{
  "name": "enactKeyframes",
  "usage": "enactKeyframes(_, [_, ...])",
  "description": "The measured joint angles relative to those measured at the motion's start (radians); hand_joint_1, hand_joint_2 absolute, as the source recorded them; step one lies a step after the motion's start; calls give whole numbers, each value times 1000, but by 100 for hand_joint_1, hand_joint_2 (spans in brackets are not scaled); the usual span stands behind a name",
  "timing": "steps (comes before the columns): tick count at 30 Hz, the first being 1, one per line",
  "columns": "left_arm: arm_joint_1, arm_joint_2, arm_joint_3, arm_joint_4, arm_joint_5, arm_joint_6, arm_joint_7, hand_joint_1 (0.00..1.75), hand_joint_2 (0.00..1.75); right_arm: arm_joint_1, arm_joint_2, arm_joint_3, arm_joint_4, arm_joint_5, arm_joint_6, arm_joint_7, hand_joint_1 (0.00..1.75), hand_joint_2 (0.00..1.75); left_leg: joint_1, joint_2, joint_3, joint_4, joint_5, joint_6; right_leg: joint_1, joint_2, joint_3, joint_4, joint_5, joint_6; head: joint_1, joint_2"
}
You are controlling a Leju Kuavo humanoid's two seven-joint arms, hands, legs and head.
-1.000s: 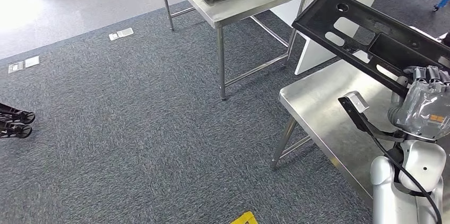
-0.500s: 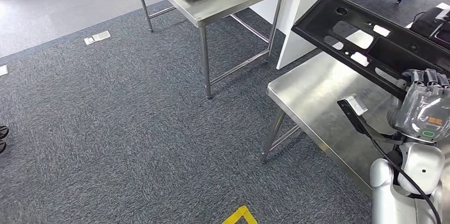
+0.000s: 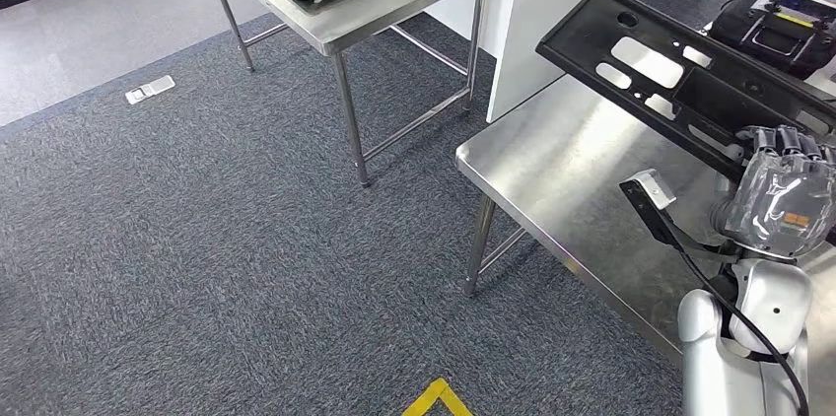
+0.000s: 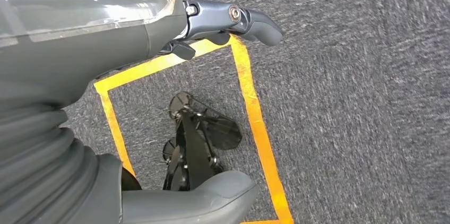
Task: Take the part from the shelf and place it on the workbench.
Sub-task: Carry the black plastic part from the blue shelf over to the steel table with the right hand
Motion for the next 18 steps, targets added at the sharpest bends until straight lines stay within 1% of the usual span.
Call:
enactKeyframes(1, [0, 0, 0, 0, 0, 0, 0, 0, 175, 0, 1, 0, 0, 0, 0, 0, 175, 175, 1, -9, 36, -73, 33, 3, 0, 5, 1, 0, 0, 1, 0, 0])
enactKeyframes(2, [-1, 0, 0, 0, 0, 0, 0, 0, 175, -1, 2, 0, 0, 0, 0, 0, 175, 175, 2, -18, 68, -135, 56, 5, 2, 10, 1, 1, 1, 2, 0, 0])
enactKeyframes(3, [-1, 0, 0, 0, 0, 0, 0, 0, 175, -2, 3, 0, 0, 0, 0, 0, 175, 175, 0, -24, 88, -177, 69, 6, 3, 14, -1, 1, 2, 5, 0, 0])
enactKeyframes(4, [-1, 0, 0, 0, 0, 0, 0, 0, 175, -3, 4, 0, 0, 0, 0, 0, 175, 175, -2, -27, 95, -195, 71, 7, 5, 18, -5, 1, 4, 9, 1, 0])
enactKeyframes(5, [-1, 0, 0, 0, 0, 0, 0, 0, 175, -4, 4, 0, 0, 0, 0, 0, 175, 175, -6, -23, 95, -196, 72, 10, 6, 22, -8, -1, 7, 14, 0, 0])
enactKeyframes(6, [-1, 0, 0, 0, 0, 0, 0, 0, 175, -4, 5, 1, 0, 0, 0, 0, 175, 175, -8, -18, 94, -200, 76, 16, 7, 24, -11, -2, 9, 21, 1, 0])
enactKeyframes(7, [-2, 0, 0, 0, 0, 0, 0, 0, 175, -4, 5, 1, 0, 0, 0, 0, 175, 175, -8, -13, 94, -205, 81, 23, 6, 20, -17, 3, 5, 25, 1, 0])
enactKeyframes(8, [-3, -1, 0, 0, 0, 0, 0, 0, 175, -5, 5, 1, 1, 0, 0, 0, 175, 175, -8, -7, 95, -210, 86, 30, 7, 13, -27, 22, -6, 27, 2, 0])
enactKeyframes(9, [-3, -1, 0, 0, 0, 0, 0, 0, 175, -6, 5, 2, 1, 0, 0, -1, 175, 175, -7, -1, 94, -215, 90, 37, 7, 3, -47, 63, -28, 24, 3, 0])
enactKeyframes(10, [-3, 0, 1, 0, 0, 0, 0, 0, 175, -7, 5, 2, 2, 0, 0, -1, 175, 175, -8, 4, 93, -216, 92, 41, 6, -7, -76, 123, -58, 19, 4, 0])
enactKeyframes(11, [-2, 0, 1, 0, 0, 0, 0, 0, 175, -8, 5, 3, 4, 0, 0, -2, 175, 175, -9, 9, 91, -216, 93, 44, 7, -11, -108, 193, -87, 16, 5, 0])
enactKeyframes(12, [-2, 0, 1, 0, 0, 0, 0, 0, 175, -7, 5, 3, 5, 0, 0, -2, 175, 175, -10, 14, 89, -215, 93, 45, 7, -13, -134, 252, -108, 15, 5, 0])
enactKeyframes(13, [-1, 0, 1, 0, 0, 0, 0, 0, 175, -6, 5, 4, 7, 0, 0, -2, 175, 175, -11, 20, 88, -215, 93, 45, 8, -14, -146, 283, -116, 19, 6, 0])
enactKeyframes(14, [-1, -1, 1, 0, 0, 0, 0, 0, 175, -5, 5, 4, 9, 0, 0, -2, 175, 175, -12, 24, 87, -214, 93, 45, 8, -16, -138, 274, -109, 25, 6, 0])
enactKeyframes(15, [-1, -1, 1, 0, 0, 0, 0, 0, 175, -5, 6, 4, 10, 0, 1, -2, 175, 175, -12, 29, 87, -214, 93, 45, 7, -21, -109, 226, -88, 34, 6, 0])
enactKeyframes(16, [-1, -2, 1, 0, 1, 0, 0, 0, 175, -8, 6, 4, 11, 0, 2, -2, 175, 175, -12, 33, 87, -212, 92, 43, 7, -32, -68, 153, -63, 41, 6, 0])
enactKeyframes(17, [-2, -2, 1, 0, 1, 0, 0, 0, 175, -13, 6, 4, 12, 0, 6, -1, 175, 175, -15, 37, 87, -208, 90, 40, 8, -44, -30, 84, -41, 44, 6, 0])
enactKeyframes(18, [-2, -2, 1, 0, 2, 0, 0, 0, 175, -20, 6, 4, 15, 0, 12, 3, 175, 175, -18, 41, 85, -206, 89, 36, 10, -52, -4, 32, -26, 42, 5, 0])
